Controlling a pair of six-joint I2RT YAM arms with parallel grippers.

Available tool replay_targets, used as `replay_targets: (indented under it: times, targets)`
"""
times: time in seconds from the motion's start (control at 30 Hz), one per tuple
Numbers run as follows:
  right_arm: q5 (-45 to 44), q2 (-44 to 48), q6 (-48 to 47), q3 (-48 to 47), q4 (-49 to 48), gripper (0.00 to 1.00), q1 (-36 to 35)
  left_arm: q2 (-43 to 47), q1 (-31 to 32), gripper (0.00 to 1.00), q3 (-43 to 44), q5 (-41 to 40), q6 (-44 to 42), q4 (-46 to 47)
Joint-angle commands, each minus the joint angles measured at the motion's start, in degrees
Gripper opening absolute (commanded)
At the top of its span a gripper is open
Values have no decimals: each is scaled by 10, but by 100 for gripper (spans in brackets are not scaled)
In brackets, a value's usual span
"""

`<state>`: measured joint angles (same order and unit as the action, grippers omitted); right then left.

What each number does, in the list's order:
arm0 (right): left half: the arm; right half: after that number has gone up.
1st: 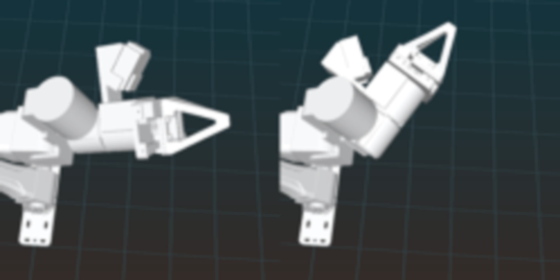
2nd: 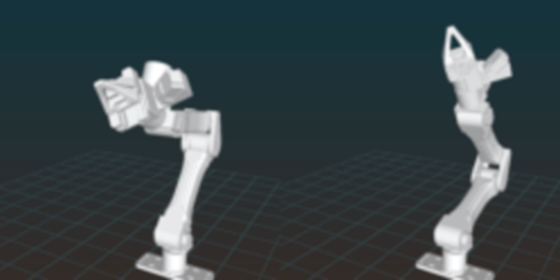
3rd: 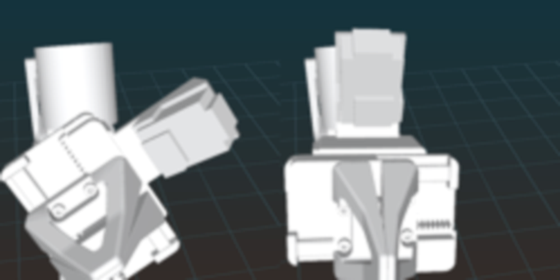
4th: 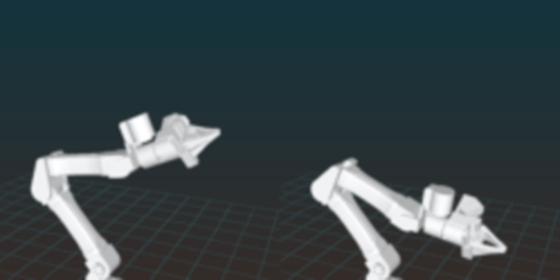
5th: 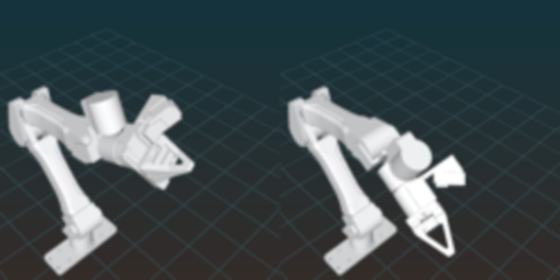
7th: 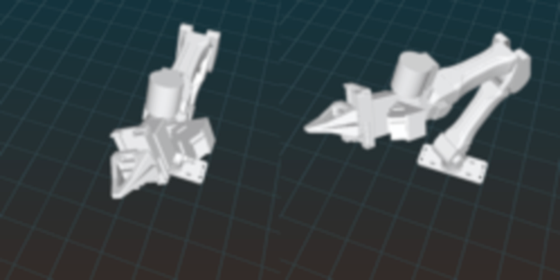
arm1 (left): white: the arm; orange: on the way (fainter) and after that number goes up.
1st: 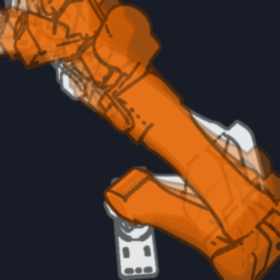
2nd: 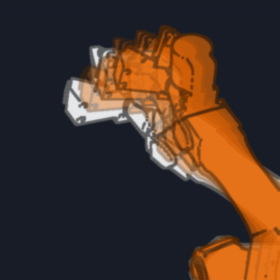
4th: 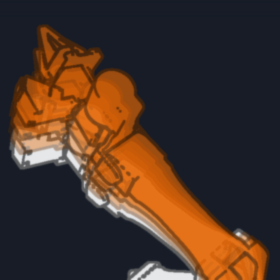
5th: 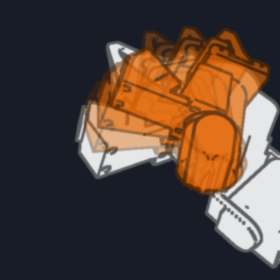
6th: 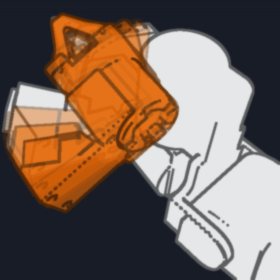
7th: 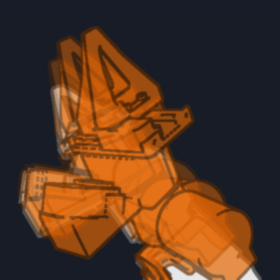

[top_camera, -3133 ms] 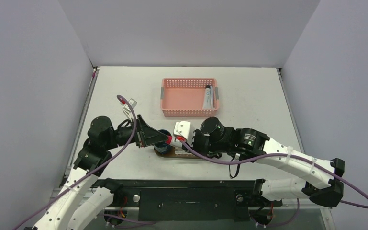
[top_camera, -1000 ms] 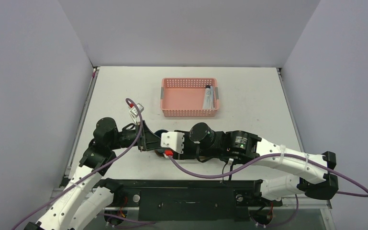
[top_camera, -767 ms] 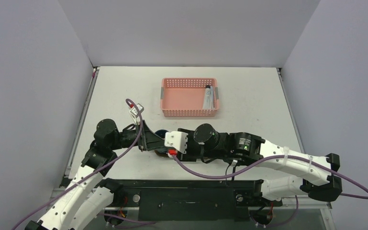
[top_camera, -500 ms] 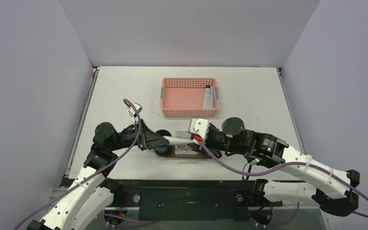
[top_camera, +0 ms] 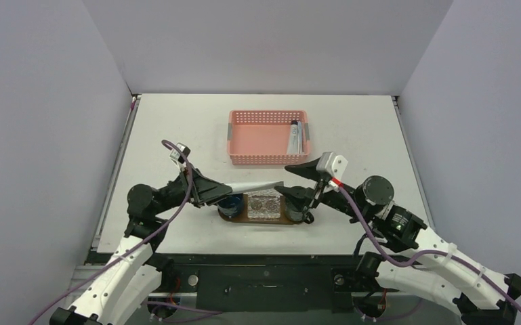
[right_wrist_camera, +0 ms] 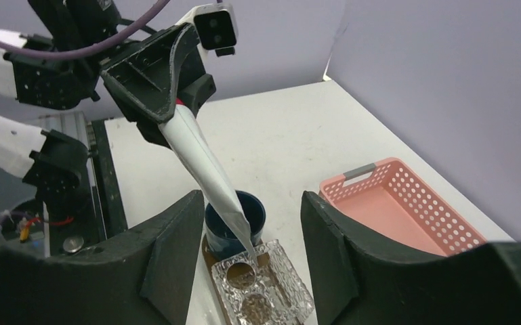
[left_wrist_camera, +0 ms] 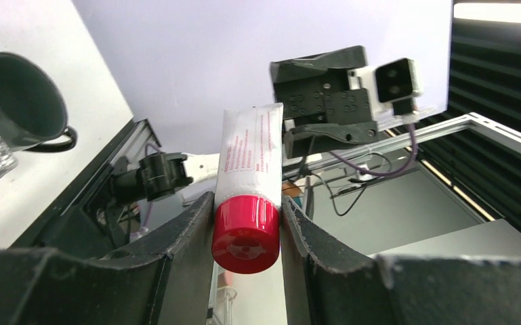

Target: Prepare toiletry sets of a toothbrush and toothpaste on the tray

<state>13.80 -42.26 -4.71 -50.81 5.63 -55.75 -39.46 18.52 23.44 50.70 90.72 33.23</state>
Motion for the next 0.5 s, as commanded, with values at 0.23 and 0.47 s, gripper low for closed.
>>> replay_targets:
  times: [0.23, 0.47]
  targets:
    - [165, 32, 135, 47, -237, 51, 104, -5, -11, 0, -8, -34, 128, 217]
    - [338, 6, 133, 15, -239, 50, 114, -23, -11, 0, -18, -38, 194, 295]
